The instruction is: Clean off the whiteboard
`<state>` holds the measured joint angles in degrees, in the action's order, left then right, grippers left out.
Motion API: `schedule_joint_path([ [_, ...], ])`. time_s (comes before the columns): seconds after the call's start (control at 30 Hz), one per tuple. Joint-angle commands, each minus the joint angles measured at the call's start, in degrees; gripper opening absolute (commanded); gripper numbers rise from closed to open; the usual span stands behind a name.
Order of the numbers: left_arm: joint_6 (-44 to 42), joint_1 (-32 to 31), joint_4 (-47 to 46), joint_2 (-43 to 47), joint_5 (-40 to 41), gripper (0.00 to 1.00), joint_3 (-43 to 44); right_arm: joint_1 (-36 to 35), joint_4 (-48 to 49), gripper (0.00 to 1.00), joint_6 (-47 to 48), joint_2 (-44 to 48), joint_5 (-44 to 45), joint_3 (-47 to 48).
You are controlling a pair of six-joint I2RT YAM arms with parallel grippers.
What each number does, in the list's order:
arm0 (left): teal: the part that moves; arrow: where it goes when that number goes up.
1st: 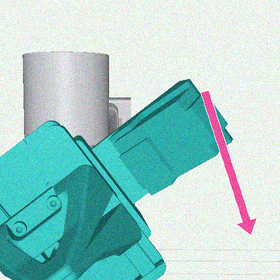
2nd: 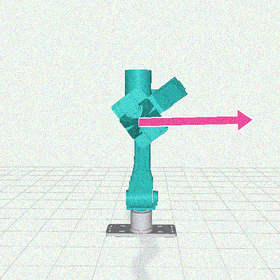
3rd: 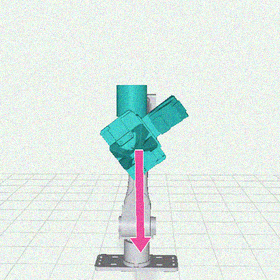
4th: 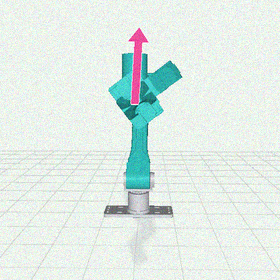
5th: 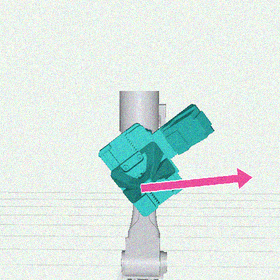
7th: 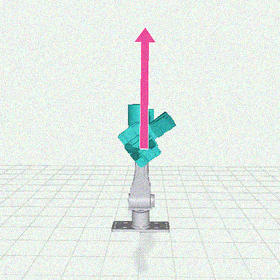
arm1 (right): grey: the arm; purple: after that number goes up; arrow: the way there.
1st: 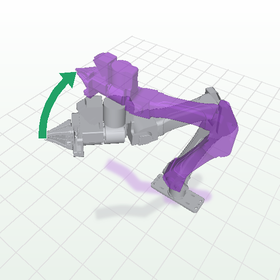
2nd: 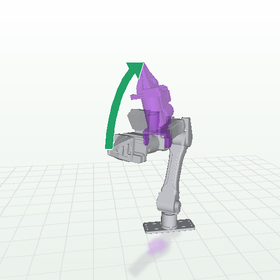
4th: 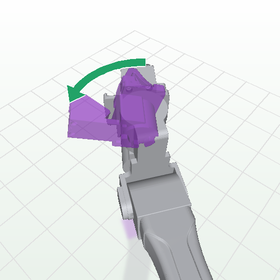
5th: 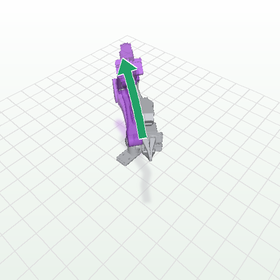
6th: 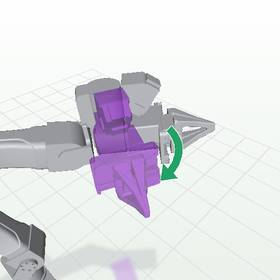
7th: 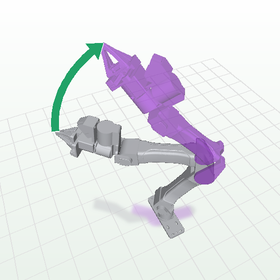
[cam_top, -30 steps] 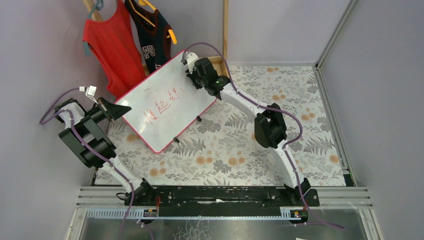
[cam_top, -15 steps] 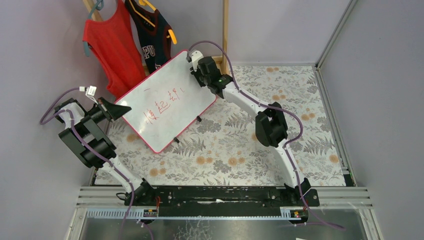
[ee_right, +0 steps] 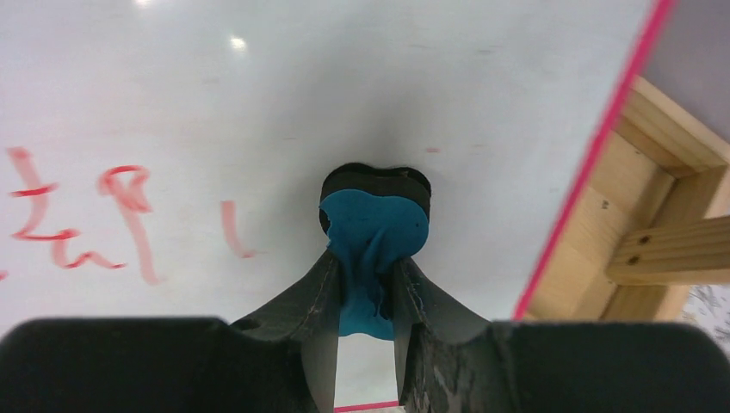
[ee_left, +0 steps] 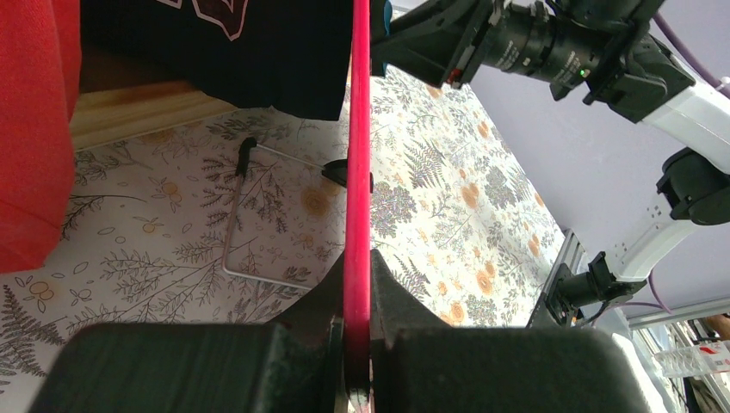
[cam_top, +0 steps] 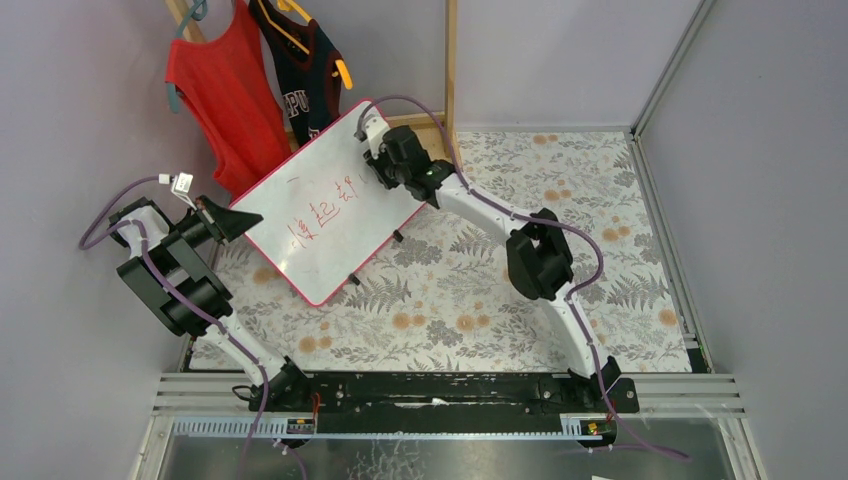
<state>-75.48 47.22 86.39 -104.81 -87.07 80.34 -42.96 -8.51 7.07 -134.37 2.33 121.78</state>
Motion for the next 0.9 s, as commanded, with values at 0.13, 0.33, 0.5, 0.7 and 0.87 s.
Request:
schedule_joint_path([
  [0.13, -2.87, 0.48, -3.01, -0.53, 8.03, 0.00, -1.50, -10.58, 2.37, 0.00, -0.19, 3.79, -4.79, -2.55],
  [0.33, -2.95, 0.46, -3.03, -0.41, 8.16, 0.00, -1.64, -13.85, 2.79, 0.00, 0.37, 4.52, -4.53, -2.29],
  [0.5, -3.09, 0.42, -3.03, -0.49, 8.22, 0.00, -1.87, -13.67, 2.72, 0.00, 3.13, 3.95, 0.48, -1.51],
  [0.7, -3.32, 0.42, -3.07, -0.38, 8.22, 0.00, -2.10, -9.85, 1.83, 0.00, 3.14, 2.04, 3.38, 0.24],
  [0.87, -3.33, 0.42, -3.07, -0.20, 8.56, 0.00, -1.88, -6.08, 3.06, 0.00, 1.59, 2.16, 4.45, 0.59],
])
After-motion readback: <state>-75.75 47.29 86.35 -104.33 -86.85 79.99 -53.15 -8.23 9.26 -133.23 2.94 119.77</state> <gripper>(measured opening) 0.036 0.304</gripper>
